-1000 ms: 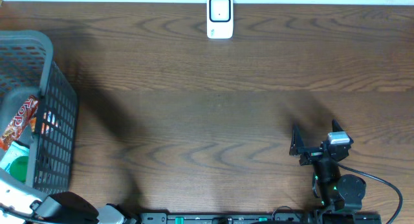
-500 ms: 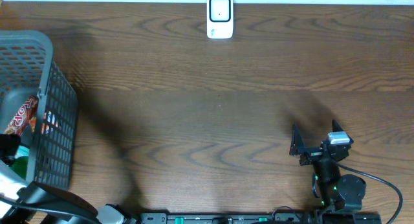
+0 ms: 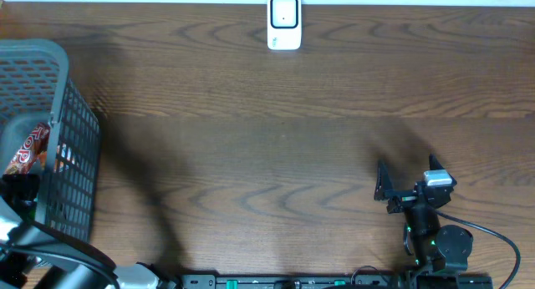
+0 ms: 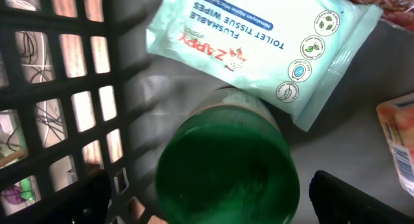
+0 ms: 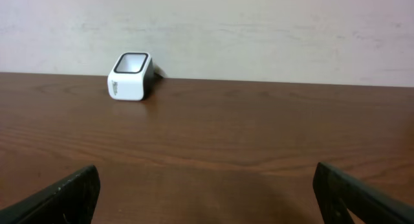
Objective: Scan the item barcode
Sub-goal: 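Reach the left gripper into the basket and grasp the green-lidded jar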
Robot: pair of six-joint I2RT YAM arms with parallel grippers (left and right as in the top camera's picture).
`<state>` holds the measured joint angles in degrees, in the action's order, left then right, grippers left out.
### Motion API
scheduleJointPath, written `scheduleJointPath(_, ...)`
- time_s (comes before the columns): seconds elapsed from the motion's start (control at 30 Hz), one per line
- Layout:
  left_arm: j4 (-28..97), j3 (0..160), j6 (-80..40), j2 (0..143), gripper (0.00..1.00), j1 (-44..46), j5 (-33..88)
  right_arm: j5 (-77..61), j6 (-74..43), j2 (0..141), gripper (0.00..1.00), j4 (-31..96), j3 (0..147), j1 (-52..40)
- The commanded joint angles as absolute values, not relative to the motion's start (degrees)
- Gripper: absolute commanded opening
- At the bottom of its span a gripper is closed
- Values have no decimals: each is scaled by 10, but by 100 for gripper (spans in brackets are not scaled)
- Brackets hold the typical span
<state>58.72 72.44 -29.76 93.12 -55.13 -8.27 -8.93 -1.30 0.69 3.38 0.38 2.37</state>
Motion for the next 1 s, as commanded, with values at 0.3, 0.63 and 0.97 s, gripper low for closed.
scheduleJointPath(0.3, 568, 720, -294, 1040, 98, -554, -61, -87, -21, 4, 99, 36, 3, 22)
scheduleJointPath(0.63, 569, 720, -293, 1058, 86, -554, -49, -87, -21, 4, 99, 36, 3, 22)
scheduleJointPath(0.97, 647, 786, -287, 1018, 65, -554, -16, -87, -21, 4, 99, 36, 3, 22)
